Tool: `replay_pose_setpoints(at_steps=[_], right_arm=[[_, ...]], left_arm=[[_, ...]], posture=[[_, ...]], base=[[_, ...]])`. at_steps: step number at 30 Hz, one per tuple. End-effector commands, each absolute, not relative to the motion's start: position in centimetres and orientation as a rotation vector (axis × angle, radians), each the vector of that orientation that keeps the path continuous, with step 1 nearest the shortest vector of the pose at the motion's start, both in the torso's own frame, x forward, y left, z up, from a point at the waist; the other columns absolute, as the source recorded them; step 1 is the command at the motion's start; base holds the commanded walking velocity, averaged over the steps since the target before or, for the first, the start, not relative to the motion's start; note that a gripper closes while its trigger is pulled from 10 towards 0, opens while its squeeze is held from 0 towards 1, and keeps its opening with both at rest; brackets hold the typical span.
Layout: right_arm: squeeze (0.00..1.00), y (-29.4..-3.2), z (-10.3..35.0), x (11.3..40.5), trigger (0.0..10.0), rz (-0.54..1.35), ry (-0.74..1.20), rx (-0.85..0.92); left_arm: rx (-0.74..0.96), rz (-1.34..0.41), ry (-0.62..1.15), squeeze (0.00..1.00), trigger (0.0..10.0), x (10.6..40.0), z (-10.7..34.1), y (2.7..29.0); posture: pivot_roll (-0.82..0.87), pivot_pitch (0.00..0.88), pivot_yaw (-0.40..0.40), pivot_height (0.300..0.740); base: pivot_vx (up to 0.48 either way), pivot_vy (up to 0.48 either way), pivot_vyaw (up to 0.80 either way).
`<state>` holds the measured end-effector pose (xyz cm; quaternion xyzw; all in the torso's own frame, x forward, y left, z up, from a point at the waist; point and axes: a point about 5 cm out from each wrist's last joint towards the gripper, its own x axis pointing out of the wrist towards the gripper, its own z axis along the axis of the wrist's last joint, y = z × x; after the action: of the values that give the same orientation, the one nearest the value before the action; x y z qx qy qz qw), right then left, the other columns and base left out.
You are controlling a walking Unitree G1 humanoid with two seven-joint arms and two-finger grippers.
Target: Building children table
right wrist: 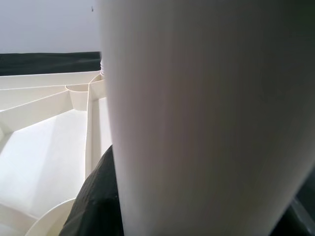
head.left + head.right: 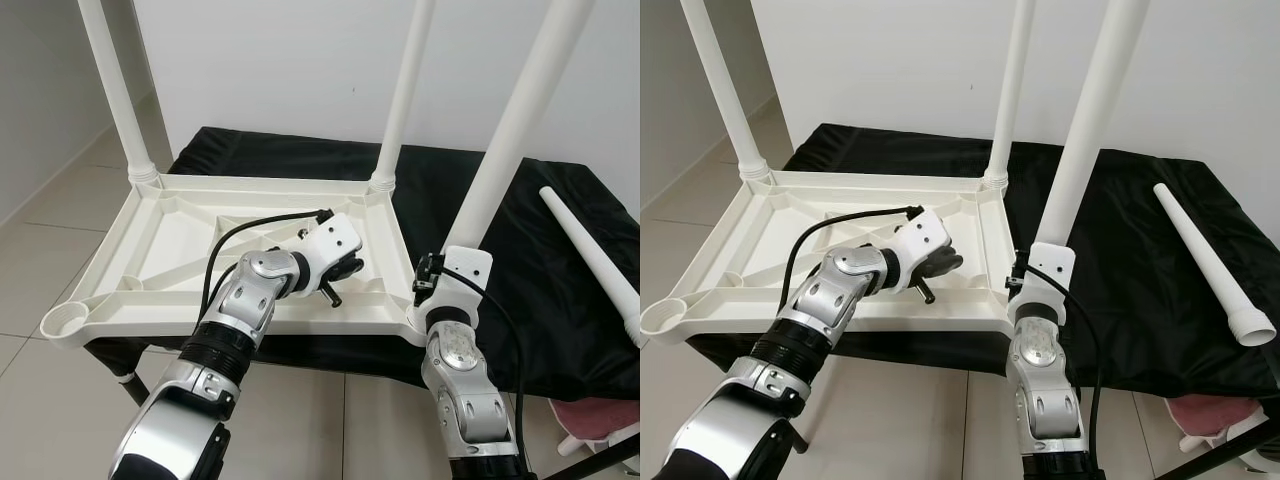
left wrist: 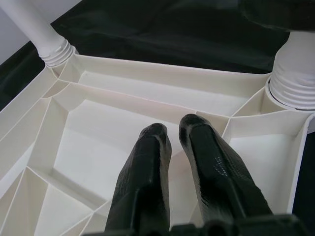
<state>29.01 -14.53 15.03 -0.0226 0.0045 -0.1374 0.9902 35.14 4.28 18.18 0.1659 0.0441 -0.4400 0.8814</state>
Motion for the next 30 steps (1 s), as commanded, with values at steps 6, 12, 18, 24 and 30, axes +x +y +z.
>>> replay_pose_setpoints(at_steps=[6,12,18,24,30], right_arm=[[0.00,-14.7,14.1,29.3,10.0,-0.092,0.043,-0.072],[0.00,-14.2,15.0,29.7,10.0,-0.031,-0.006,-0.080],[0.00,-14.4,15.8,30.1,10.0,-0.035,-0.037,-0.079],[0.00,-15.0,17.3,30.3,10.0,-0.023,-0.097,-0.063],[0.00,-14.0,20.7,29.8,10.0,0.159,-0.266,-0.063]], left_arm=[[0.181,-0.655,-0.114,0.00,10.0,33.4,19.5,8.3],[0.154,-0.556,-0.150,0.00,10.0,33.0,19.6,9.9],[0.161,-0.513,-0.156,0.00,10.0,33.3,19.6,10.5],[0.146,-0.483,-0.153,0.00,10.0,32.7,19.5,10.8],[0.081,-0.492,-0.157,0.00,10.0,32.1,20.0,10.5]], posture=[[-0.02,0.000,0.000,0.740],[-0.01,0.000,0.000,0.740],[-0.01,0.000,0.000,0.740],[-0.02,0.000,0.000,0.740],[-0.01,0.025,-0.010,0.740]], base=[[0.000,0.000,0.00],[0.000,0.000,0.00],[0.000,0.000,0.00],[0.000,0.000,0.00],[0.000,0.000,0.00]])
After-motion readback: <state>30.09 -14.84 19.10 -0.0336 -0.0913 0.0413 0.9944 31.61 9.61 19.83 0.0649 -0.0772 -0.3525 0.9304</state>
